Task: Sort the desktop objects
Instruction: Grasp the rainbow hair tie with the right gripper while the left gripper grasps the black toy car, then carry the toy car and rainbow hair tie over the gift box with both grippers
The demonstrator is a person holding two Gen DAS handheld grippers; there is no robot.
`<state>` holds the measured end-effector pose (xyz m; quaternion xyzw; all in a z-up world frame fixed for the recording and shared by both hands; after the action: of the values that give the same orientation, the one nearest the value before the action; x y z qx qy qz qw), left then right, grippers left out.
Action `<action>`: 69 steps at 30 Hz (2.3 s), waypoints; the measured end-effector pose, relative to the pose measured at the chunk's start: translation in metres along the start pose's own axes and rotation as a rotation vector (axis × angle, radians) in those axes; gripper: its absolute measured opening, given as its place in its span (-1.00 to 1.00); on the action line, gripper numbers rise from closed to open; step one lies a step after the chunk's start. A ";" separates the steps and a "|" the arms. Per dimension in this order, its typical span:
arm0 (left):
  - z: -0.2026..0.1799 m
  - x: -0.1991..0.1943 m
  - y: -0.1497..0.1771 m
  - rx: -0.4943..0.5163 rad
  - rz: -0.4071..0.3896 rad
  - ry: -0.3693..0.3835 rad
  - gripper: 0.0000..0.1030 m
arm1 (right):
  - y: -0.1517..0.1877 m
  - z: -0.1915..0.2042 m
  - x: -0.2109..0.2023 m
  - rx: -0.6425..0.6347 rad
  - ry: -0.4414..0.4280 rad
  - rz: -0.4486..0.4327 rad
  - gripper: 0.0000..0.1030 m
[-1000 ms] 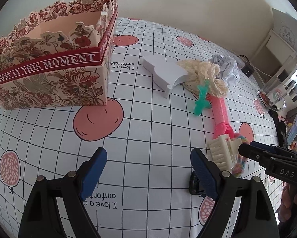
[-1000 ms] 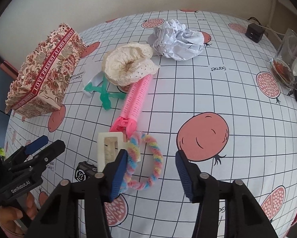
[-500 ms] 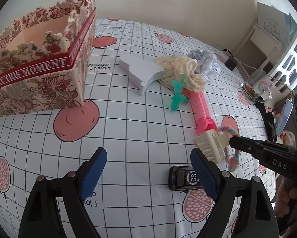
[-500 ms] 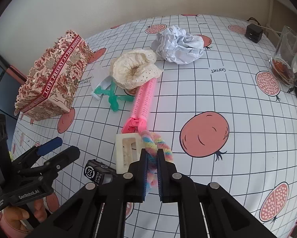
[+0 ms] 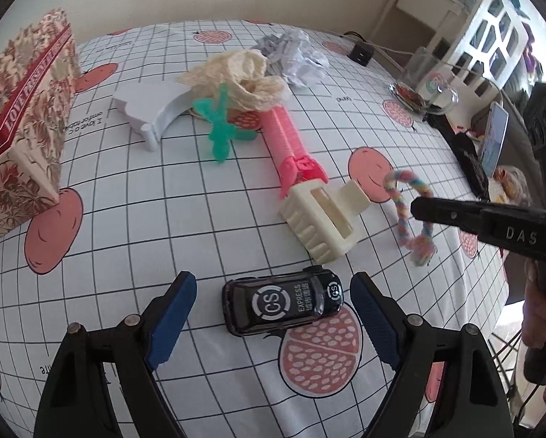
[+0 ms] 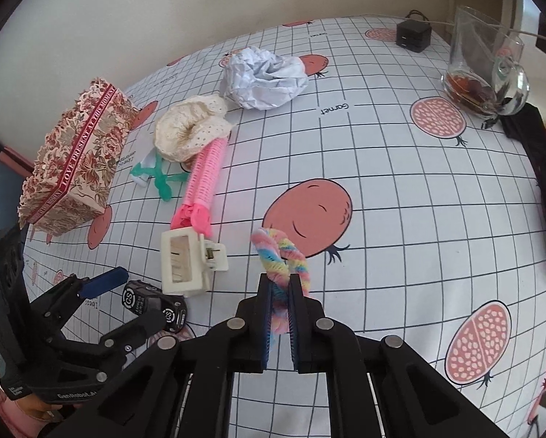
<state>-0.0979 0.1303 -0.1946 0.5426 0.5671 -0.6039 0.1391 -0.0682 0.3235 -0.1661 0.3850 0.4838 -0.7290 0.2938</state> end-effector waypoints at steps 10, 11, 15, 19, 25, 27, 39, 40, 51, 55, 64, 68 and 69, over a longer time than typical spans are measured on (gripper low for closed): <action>-0.014 0.012 0.007 0.174 -0.012 -0.124 0.69 | 0.002 0.000 -0.001 0.007 0.016 -0.001 -0.82; -0.013 0.013 0.006 0.181 -0.014 -0.141 0.69 | 0.002 0.000 0.000 0.005 0.019 0.001 -0.82; -0.007 0.012 0.005 0.167 -0.019 -0.160 0.69 | 0.002 0.000 0.000 0.003 0.031 0.004 -0.82; -0.004 0.011 0.001 0.149 -0.032 -0.174 0.49 | -0.001 0.000 -0.002 0.000 0.051 -0.001 -0.82; 0.001 0.010 0.000 0.131 -0.024 -0.185 0.45 | -0.003 0.003 -0.006 -0.006 0.071 -0.005 -0.82; 0.003 0.010 0.000 0.120 -0.021 -0.184 0.45 | -0.004 0.005 -0.009 -0.015 0.078 -0.011 -0.82; 0.023 -0.019 -0.023 -0.016 -0.122 -0.149 0.45 | -0.033 0.039 -0.035 -0.073 0.097 -0.091 -0.82; 0.024 -0.023 -0.026 -0.021 -0.138 -0.147 0.45 | -0.036 0.044 -0.038 -0.080 0.095 -0.102 -0.82; 0.039 -0.071 -0.060 -0.047 -0.301 -0.127 0.45 | -0.068 0.099 -0.062 -0.165 0.061 -0.185 -0.82; 0.048 -0.091 -0.071 -0.063 -0.371 -0.131 0.45 | -0.078 0.124 -0.066 -0.206 0.047 -0.203 -0.82; 0.089 -0.134 -0.087 -0.180 -0.523 -0.150 0.45 | -0.095 0.183 -0.072 -0.316 0.005 -0.236 -0.82; 0.102 -0.155 -0.092 -0.220 -0.579 -0.162 0.45 | -0.099 0.207 -0.067 -0.347 0.002 -0.234 -0.82; 0.104 -0.162 -0.096 -0.222 -0.599 -0.162 0.45 | -0.100 0.212 -0.066 -0.340 -0.009 -0.231 -0.82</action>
<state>-0.1645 0.0010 -0.0363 0.2836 0.7509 -0.5936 0.0584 -0.1719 0.1660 -0.0122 0.2683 0.6396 -0.6674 0.2711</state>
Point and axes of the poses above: each gripper's, at about its wrist camera, not at the fingertips, and x roughly the way its jaws point, z to its left, y to its underside, the point moved 6 cm from there along x, roughly the way its jaws point, and after that the axes turned 8 degrees about -z, right-handed, at the moved point
